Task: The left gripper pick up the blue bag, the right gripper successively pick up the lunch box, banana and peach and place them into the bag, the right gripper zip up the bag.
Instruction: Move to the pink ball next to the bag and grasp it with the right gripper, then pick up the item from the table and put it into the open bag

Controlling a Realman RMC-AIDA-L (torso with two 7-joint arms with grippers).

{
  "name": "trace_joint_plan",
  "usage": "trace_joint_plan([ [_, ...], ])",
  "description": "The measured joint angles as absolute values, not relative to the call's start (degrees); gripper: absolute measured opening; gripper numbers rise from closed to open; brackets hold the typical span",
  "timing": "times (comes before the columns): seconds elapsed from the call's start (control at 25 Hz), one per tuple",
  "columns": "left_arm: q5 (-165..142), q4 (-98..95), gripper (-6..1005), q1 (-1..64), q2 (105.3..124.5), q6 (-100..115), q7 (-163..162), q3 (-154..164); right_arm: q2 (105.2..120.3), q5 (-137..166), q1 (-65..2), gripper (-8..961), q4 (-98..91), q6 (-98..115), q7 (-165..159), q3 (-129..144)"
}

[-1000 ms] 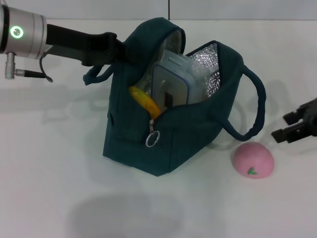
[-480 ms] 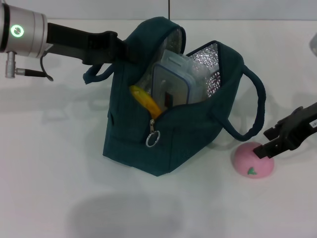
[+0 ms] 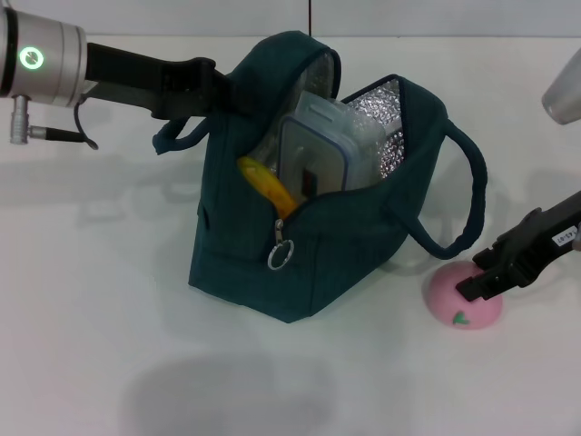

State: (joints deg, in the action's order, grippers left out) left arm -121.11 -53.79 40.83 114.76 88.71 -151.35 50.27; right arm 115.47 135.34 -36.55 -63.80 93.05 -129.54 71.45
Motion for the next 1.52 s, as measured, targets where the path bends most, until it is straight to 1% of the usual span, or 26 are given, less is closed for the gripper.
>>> trace_joint_plan([
  [0.32,-121.02,-53.79,48,41.09,114.86,88.83,-151.35,50.28,115.45,135.36,-37.43,495,-60.65,92.58,-129.00,71.98],
  [0.56,-120.86,-54.05,48,40.78,114.96,89.07,-151.35,50.27,115.01,134.89,-37.17,366,-61.20,92.55,-128.41,70.16],
  [0.76,-120.45,-54.05,47,40.76,114.96,89.14,-151.35,50.27,114.99,134.70,-36.98,244,-59.63,93.76,-125.68,63.96],
  [0.88,-120.12,-54.09,47,40.81,114.96,89.24,-151.35,50.27,114.88,133.75,-36.93,225,-58.36,95.34,-124.20,60.33],
  [0.96,-120.11,-54.10,47,40.94,114.99,89.28,-151.35,50.28,114.53,132.66,-36.93,213,-56.97,96.71,-123.15,57.49],
  [1.12,-120.07,-54.01,48,41.12,115.03,89.37,-151.35,50.28,113.21,130.37,-36.69,187,-55.21,100.55,-121.47,52.56],
  [1.16,-120.06,-54.00,48,41.13,115.06,89.39,-151.35,50.29,113.21,130.37,-36.69,180,-55.21,100.55,-121.47,52.56],
  [1.2,-120.05,-54.00,48,41.14,115.08,89.40,-151.37,50.34,112.01,127.83,-36.63,173,-54.00,105.04,-119.86,50.62],
  [1.4,-120.04,-54.09,49,41.22,115.14,89.41,-151.57,50.60,109.71,119.14,-36.63,134,-51.83,112.21,-116.90,47.51],
  [1.52,-120.04,-54.12,50,41.22,115.15,89.52,-151.62,50.62,108.84,112.87,-36.80,108,-50.51,114.95,-115.27,44.49],
])
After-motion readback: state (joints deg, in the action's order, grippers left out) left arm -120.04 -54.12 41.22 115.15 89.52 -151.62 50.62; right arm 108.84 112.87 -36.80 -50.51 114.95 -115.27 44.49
